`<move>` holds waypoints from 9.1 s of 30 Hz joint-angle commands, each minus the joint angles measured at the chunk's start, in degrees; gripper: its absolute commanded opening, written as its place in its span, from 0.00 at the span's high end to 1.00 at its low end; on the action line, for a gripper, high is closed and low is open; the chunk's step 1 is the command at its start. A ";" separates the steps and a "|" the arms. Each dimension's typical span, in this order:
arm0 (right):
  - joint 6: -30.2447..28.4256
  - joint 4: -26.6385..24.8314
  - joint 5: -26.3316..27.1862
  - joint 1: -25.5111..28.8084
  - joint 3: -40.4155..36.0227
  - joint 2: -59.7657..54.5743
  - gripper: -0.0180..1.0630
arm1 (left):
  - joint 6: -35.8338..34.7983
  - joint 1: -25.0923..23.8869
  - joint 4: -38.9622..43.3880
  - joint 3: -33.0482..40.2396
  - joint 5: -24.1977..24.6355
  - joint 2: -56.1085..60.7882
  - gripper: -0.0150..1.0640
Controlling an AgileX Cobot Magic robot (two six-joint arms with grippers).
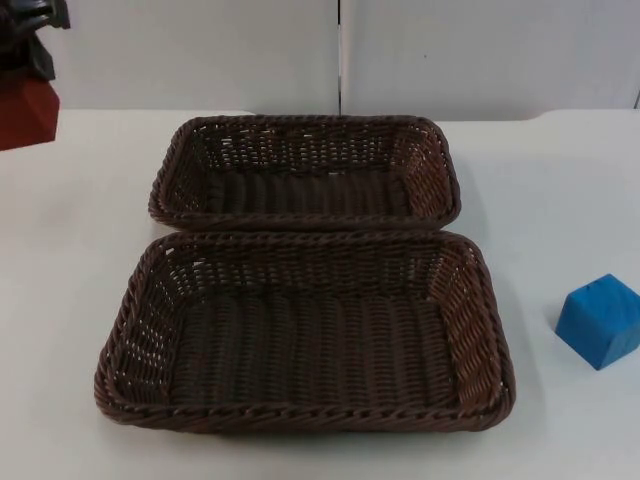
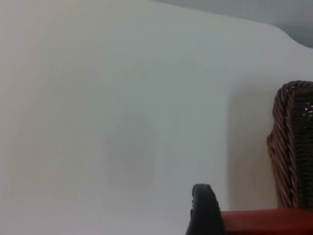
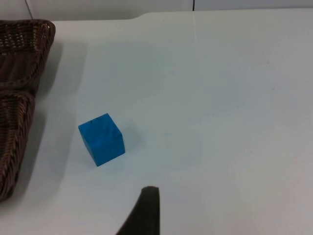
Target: Pick up one cube with the left hand and place it into the upper basket. Pick up one cube with the right hand and place it into the lower basket.
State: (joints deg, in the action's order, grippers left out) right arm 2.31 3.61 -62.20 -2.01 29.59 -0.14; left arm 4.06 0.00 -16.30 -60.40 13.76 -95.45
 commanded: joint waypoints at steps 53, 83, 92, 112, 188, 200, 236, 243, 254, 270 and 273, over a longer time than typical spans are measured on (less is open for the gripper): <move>-0.36 0.21 0.39 0.15 -0.08 0.14 0.20 | 4.54 17.62 0.72 -2.55 -6.74 -3.36 0.99; -0.40 0.31 0.39 0.15 -0.08 0.14 0.20 | 8.65 20.56 0.49 -26.44 -2.97 -29.66 0.99; -0.40 0.31 0.39 0.15 -0.08 0.14 0.20 | 8.80 20.65 0.07 -27.18 -2.28 -34.11 0.99; -0.40 0.31 0.39 0.15 -0.08 0.14 0.20 | 8.80 20.65 -2.35 -27.22 -0.70 -34.68 0.05; -0.40 0.52 0.39 0.15 -0.08 0.14 0.20 | 5.96 20.55 -1.42 16.33 11.28 42.01 0.01; -0.40 0.52 0.39 0.15 -0.08 0.14 0.20 | 3.58 20.55 7.88 17.23 26.09 54.80 0.01; -0.40 0.52 0.39 0.15 -0.08 0.14 0.20 | -2.05 20.77 12.69 24.82 24.40 64.77 0.01; -0.29 0.52 0.62 0.15 0.03 0.14 0.20 | -2.05 20.77 12.87 24.82 24.40 64.77 0.01; 0.17 -0.77 1.34 0.15 0.77 0.14 0.20 | -2.05 20.77 12.87 24.82 24.40 64.77 0.01; -0.07 -1.28 7.97 0.15 10.07 -24.56 0.20 | -2.05 20.77 12.88 24.82 24.29 64.77 0.01; -1.78 -1.41 9.64 0.15 12.10 -32.56 0.20 | -2.05 20.77 12.88 24.82 24.41 64.77 0.01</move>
State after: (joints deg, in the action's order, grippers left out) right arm 1.89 2.59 -54.33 -2.01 40.48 -29.03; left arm 2.55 20.47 -3.68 -35.78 38.39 -30.94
